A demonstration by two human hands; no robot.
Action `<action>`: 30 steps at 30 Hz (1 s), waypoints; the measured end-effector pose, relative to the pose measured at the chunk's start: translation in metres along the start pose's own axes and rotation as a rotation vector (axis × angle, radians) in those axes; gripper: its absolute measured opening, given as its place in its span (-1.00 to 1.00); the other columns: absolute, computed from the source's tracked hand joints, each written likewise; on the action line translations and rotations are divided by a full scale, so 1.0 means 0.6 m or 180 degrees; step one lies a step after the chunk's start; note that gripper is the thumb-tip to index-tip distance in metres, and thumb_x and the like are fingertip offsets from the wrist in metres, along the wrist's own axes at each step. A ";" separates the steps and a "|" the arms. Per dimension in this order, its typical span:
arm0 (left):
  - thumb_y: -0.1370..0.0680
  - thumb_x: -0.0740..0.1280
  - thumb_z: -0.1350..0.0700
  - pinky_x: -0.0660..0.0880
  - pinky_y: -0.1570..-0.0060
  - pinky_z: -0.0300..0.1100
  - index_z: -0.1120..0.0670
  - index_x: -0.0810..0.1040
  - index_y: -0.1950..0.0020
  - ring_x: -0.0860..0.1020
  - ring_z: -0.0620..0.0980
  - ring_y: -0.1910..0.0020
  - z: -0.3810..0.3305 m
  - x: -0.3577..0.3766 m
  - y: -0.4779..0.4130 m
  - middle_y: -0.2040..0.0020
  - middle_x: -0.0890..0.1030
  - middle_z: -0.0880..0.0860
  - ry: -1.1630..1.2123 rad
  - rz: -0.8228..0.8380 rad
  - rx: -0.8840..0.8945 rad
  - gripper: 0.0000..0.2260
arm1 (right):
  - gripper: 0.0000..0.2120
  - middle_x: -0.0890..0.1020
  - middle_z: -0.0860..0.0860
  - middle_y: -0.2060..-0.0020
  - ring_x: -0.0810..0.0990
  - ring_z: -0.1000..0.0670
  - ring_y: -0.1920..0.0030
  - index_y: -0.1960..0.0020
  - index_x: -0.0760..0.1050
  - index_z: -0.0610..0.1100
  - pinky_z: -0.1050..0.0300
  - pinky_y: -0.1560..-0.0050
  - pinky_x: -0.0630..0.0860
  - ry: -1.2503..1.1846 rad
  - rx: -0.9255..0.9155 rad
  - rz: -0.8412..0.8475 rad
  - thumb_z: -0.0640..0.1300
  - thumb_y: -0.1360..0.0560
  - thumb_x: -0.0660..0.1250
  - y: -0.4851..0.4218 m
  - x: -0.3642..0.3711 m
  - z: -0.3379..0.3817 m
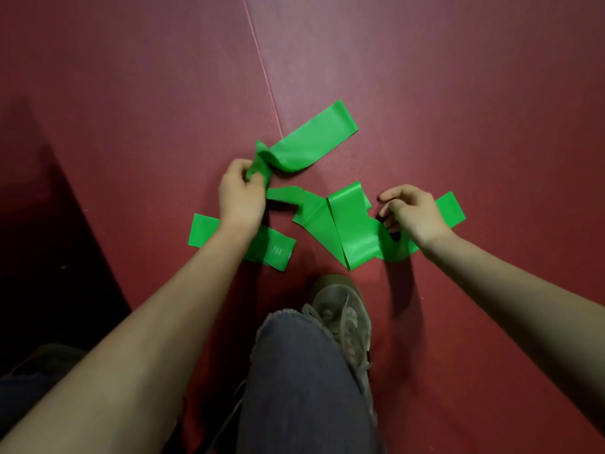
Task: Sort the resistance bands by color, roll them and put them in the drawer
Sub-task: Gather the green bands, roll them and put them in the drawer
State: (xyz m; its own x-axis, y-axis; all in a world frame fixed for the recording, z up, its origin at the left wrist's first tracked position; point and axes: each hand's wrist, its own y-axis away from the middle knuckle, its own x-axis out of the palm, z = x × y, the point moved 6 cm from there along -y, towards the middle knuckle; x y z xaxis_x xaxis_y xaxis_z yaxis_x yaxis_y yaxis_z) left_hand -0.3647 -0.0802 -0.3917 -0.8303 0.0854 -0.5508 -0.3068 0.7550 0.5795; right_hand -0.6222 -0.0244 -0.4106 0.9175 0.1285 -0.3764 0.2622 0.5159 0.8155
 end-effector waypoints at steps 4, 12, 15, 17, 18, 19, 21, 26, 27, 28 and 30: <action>-0.49 0.15 0.32 0.40 0.14 -0.16 0.03 0.42 0.27 0.46 -0.04 0.21 -0.006 -0.003 0.010 0.30 0.49 -0.02 0.1182 0.0142 -0.0482 -0.77 | -0.70 0.48 -0.04 0.42 0.38 0.18 0.67 0.26 0.36 -0.08 0.34 0.64 0.27 -0.0072 -0.0020 0.0048 -0.41 -0.46 0.01 0.000 0.015 0.005; -0.49 0.19 0.36 0.41 0.53 -0.41 0.10 0.48 0.20 0.46 -0.25 0.61 -0.061 0.013 0.058 0.52 0.54 -0.06 0.1442 0.0874 -0.0621 -0.81 | -0.46 0.44 -0.09 -0.15 0.45 0.05 -0.12 -0.31 0.32 -0.16 0.18 -0.24 0.30 0.0955 -0.2001 0.0047 -0.18 -0.35 0.32 0.059 0.062 0.118; -0.48 0.25 0.33 0.45 0.50 -0.36 0.07 0.44 -0.10 0.52 -0.18 0.51 -0.068 0.014 0.059 0.30 0.54 0.04 0.1348 0.0915 -0.0715 -0.74 | -0.29 0.30 -0.18 -0.35 0.30 -0.15 -0.36 -0.40 0.21 -0.11 -0.10 -0.37 0.28 0.1401 -0.2550 0.0502 -0.11 -0.30 0.37 0.089 0.102 0.146; -0.48 0.26 0.32 0.47 0.51 -0.35 0.10 0.39 -0.23 0.53 -0.12 0.45 -0.065 0.020 0.059 0.26 0.53 0.07 0.1414 0.0992 -0.0932 -0.65 | -0.25 0.30 -0.18 -0.36 0.35 -0.18 -0.33 -0.39 0.16 -0.03 -0.08 -0.33 0.31 0.1770 -0.2928 0.0366 -0.16 -0.28 0.41 0.100 0.114 0.155; -0.48 0.25 0.33 0.48 0.51 -0.34 0.16 0.38 -0.26 0.53 -0.12 0.46 -0.065 0.025 0.060 0.25 0.52 0.09 0.1564 0.1078 -0.1035 -0.65 | -0.26 0.33 -0.17 -0.35 0.39 -0.18 -0.30 -0.38 0.16 -0.01 -0.06 -0.30 0.33 0.1884 -0.3136 0.0256 -0.18 -0.28 0.41 0.105 0.117 0.162; -0.49 0.22 0.34 0.49 0.50 -0.33 0.22 0.39 -0.24 0.54 -0.11 0.46 -0.067 0.030 0.060 0.25 0.51 0.11 0.1786 0.1195 -0.1121 -0.69 | -0.31 0.39 -0.16 -0.31 0.42 -0.17 -0.27 -0.36 0.21 -0.03 -0.07 -0.26 0.37 0.1867 -0.3318 0.0181 -0.18 -0.31 0.41 0.110 0.116 0.171; -0.52 0.14 0.35 0.53 0.42 -0.29 0.25 0.47 -0.06 0.55 -0.08 0.42 -0.070 0.044 0.062 0.25 0.52 0.13 0.2239 0.1596 -0.1266 -0.82 | -0.49 0.52 -0.12 -0.20 0.48 -0.15 -0.19 -0.31 0.35 -0.11 -0.09 -0.19 0.44 0.1601 -0.3610 0.0141 -0.14 -0.38 0.36 0.113 0.109 0.180; -0.55 0.11 0.26 0.52 0.31 -0.33 0.27 0.33 -0.34 0.55 -0.15 0.33 -0.077 0.050 0.068 0.27 0.58 0.00 0.2298 0.1940 -0.1301 -0.65 | -0.75 0.65 -0.12 0.02 0.50 -0.05 -0.09 -0.02 0.60 -0.19 0.08 -0.15 0.39 0.0849 -0.3475 -0.0175 -0.13 -0.40 0.30 0.117 0.078 0.187; -0.55 0.13 0.23 0.48 0.28 -0.34 0.24 0.28 -0.37 0.53 -0.17 0.31 -0.079 0.044 0.067 0.27 0.58 -0.03 0.2053 0.1692 -0.1141 -0.62 | -0.82 0.66 -0.09 0.11 0.53 0.01 -0.02 0.08 0.62 -0.19 0.15 -0.09 0.40 0.0540 -0.3176 -0.0158 -0.17 -0.40 0.30 0.116 0.071 0.188; -0.56 0.14 0.17 0.44 0.18 -0.33 0.19 0.34 -0.34 0.55 -0.17 0.20 -0.086 0.037 0.065 0.17 0.61 -0.02 0.1798 0.1507 -0.0869 -0.66 | -0.88 0.65 -0.03 0.23 0.54 0.10 0.12 0.19 0.61 -0.17 0.22 0.03 0.41 0.0180 -0.2795 -0.0027 -0.22 -0.40 0.29 0.114 0.066 0.188; -0.59 0.07 0.02 0.47 0.03 -0.29 0.09 0.48 -0.18 0.59 -0.12 0.00 -0.100 0.041 0.075 -0.01 0.65 0.02 0.1788 0.1651 -0.0646 -0.71 | -0.78 0.54 0.14 0.44 0.46 0.21 0.36 0.33 0.51 -0.07 0.31 0.27 0.41 -0.0709 -0.1930 0.0492 -0.27 -0.46 0.27 0.109 0.071 0.182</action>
State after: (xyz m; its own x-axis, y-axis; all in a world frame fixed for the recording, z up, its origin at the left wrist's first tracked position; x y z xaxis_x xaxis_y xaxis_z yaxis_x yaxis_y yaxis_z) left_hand -0.4268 -0.0831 -0.3432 -0.9846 0.0120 0.1742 0.1498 0.5707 0.8074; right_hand -0.5335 -0.0778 -0.3250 0.9880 0.0947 -0.1218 -0.0323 0.8991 0.4365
